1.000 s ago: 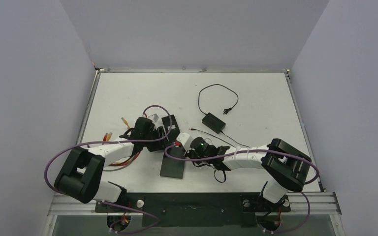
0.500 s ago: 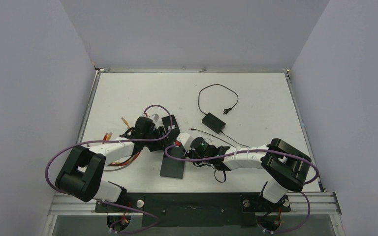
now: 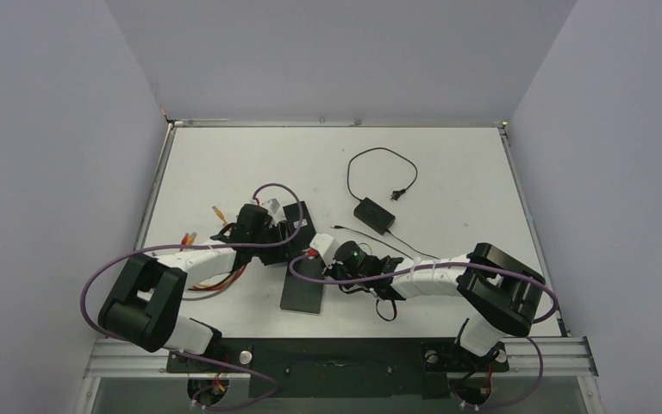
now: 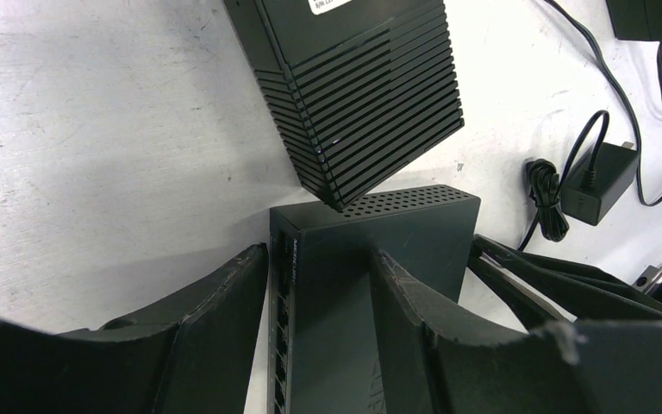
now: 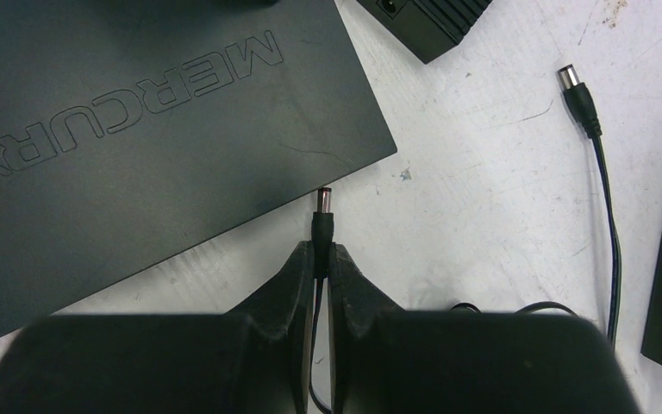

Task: Insert the plug into the switch port
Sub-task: Insert the power into the switch port.

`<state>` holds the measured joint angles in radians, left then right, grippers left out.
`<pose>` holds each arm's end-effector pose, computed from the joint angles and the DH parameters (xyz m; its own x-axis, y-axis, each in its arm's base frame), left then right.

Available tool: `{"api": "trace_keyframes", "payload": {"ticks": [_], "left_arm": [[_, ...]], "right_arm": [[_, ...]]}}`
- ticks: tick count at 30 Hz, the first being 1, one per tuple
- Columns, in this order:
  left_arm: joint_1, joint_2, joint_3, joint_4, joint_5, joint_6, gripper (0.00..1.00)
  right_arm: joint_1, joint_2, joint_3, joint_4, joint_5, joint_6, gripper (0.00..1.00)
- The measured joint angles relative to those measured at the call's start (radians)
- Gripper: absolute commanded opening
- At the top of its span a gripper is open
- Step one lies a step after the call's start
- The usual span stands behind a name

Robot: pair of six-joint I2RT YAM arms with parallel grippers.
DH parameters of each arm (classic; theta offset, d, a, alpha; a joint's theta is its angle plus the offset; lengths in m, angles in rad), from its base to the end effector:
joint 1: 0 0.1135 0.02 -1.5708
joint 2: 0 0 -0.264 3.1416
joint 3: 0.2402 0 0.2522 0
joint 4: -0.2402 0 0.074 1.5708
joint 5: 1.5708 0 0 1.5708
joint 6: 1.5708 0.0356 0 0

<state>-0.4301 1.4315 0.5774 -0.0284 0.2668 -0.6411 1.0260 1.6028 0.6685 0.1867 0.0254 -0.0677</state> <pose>0.2309 -0.1162 0.1460 -0.8942 -0.2245 -0.3873 0.0245 0.8393 -0.5431 0.1576 0.2584 0.1415 -0.2944 -0.6162 -0.7305 -0.8672 0.4935 -0.0668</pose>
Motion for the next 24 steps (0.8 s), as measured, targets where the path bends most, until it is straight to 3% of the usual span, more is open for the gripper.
{"api": "trace_keyframes", "payload": {"ticks": [24], "left_arm": [[0.000,0.028,0.011,0.033,0.015,0.010,0.45]], "right_arm": [[0.000,-0.002,-0.030,0.054,0.014,-0.004,0.00]]}}
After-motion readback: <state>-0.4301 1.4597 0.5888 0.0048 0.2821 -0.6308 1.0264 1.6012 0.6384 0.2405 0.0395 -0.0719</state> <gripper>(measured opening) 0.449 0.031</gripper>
